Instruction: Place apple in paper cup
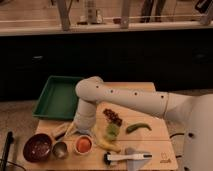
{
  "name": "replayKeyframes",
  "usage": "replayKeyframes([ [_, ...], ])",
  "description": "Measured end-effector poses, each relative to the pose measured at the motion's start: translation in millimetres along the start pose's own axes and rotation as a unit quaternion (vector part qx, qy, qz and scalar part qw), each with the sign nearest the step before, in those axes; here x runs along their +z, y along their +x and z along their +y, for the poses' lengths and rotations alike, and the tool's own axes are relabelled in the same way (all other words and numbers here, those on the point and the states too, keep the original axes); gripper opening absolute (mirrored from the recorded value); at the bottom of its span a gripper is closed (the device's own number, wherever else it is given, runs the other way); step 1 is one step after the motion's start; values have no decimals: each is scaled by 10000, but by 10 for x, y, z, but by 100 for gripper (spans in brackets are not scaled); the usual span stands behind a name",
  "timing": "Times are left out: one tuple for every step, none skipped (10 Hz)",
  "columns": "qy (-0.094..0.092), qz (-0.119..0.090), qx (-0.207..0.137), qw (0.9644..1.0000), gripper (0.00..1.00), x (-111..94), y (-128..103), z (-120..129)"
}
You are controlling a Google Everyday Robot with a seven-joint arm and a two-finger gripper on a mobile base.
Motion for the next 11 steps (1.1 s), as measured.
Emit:
replayKeyframes([
  [-13, 14, -3, 10000, 80, -28, -14, 46],
  [-51, 0, -48, 10000, 80, -47, -32, 58],
  [-103, -19, -104, 9999, 80, -65, -41, 68],
  [-138, -39, -138, 9998, 80, -79, -38, 84],
  [-162, -51, -168, 9997, 80, -97, -30, 95],
  [-202, -74, -217, 9995, 80, -121, -13, 95],
  [-219, -88, -250, 9994, 80, -135, 4, 85],
  [-232, -104, -278, 9993, 80, -162, 28, 84],
  [-239, -121, -304, 9992, 80, -194, 58, 89],
  [-253, -135, -328, 9991, 80, -204, 64, 87],
  [-261, -138, -341, 9990, 80, -199, 61, 78],
])
